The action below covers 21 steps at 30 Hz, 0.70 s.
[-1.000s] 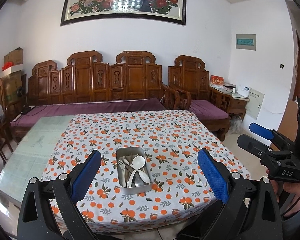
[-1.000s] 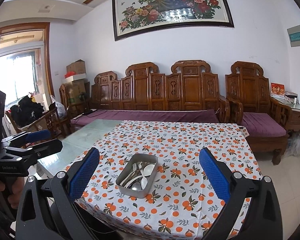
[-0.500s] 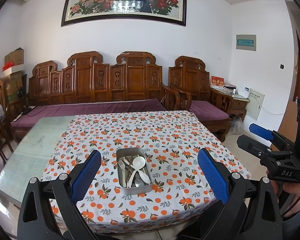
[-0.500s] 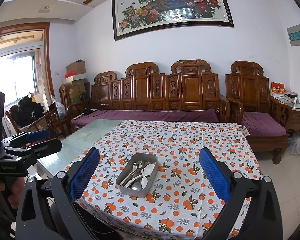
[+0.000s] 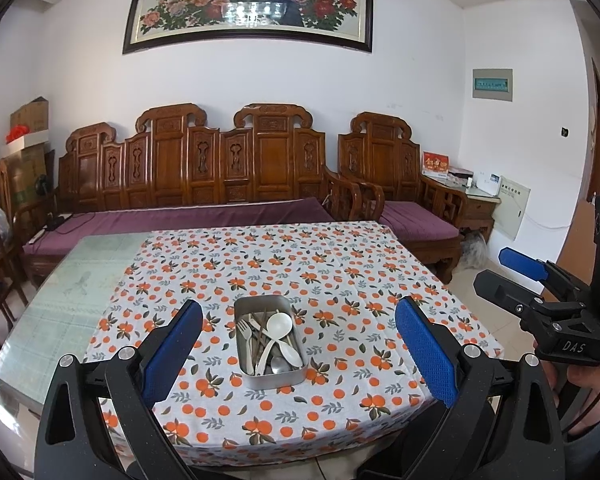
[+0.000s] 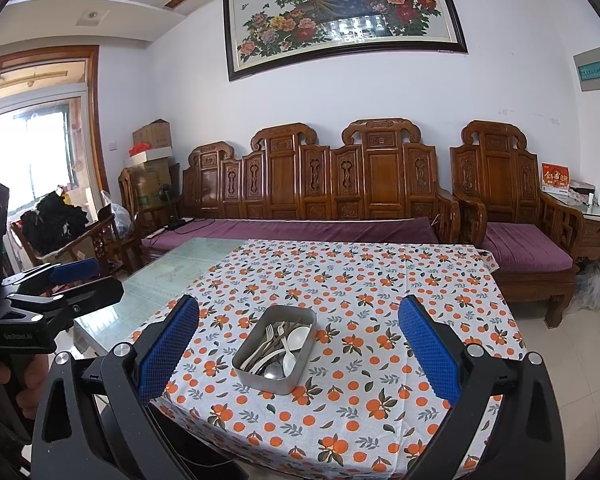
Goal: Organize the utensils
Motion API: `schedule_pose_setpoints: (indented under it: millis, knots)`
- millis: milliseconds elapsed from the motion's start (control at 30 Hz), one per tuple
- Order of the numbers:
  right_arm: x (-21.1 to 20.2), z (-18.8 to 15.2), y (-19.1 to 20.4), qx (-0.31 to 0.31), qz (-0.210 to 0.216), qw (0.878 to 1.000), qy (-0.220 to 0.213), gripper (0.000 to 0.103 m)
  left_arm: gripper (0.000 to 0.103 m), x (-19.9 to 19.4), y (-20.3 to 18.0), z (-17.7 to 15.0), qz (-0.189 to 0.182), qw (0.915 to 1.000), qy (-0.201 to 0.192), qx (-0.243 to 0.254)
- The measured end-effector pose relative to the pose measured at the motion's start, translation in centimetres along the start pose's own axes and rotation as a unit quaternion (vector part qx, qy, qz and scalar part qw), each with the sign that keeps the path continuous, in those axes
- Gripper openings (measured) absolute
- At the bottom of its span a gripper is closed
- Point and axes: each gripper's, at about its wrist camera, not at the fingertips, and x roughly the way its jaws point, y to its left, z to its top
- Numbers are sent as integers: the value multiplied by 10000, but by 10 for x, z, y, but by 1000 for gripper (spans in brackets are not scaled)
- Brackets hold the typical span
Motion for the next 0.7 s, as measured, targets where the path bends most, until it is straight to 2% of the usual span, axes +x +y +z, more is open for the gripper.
schedule_pose_setpoints:
  millis: [700]
  knots:
    - [0, -2, 0, 10, -2, 10000, -1, 100, 93, 0, 0, -1, -1, 10000, -11, -2]
